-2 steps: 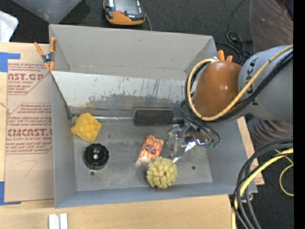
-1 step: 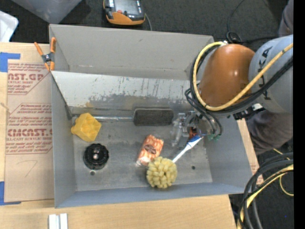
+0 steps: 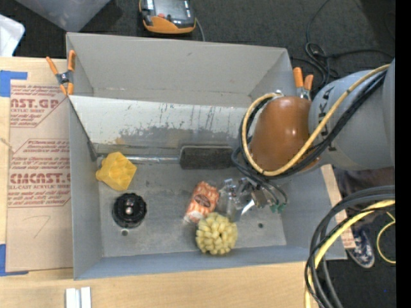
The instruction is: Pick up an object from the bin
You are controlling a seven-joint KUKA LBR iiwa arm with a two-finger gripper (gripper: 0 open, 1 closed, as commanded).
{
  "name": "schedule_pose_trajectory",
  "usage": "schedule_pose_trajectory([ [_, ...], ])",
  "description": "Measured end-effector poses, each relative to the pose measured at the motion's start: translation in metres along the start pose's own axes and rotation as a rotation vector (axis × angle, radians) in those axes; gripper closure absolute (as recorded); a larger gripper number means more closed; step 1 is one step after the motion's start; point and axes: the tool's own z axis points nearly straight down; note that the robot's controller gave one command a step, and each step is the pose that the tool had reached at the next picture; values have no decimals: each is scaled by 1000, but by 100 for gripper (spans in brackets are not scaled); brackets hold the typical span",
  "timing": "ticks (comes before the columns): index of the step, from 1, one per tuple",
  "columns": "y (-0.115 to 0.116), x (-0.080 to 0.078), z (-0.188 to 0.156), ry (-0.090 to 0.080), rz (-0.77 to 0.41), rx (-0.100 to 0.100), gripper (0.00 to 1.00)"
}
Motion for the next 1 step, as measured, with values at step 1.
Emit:
schedule_pose_trajectory([
  [1, -42, -2, -61, -37, 47, 10, 100],
])
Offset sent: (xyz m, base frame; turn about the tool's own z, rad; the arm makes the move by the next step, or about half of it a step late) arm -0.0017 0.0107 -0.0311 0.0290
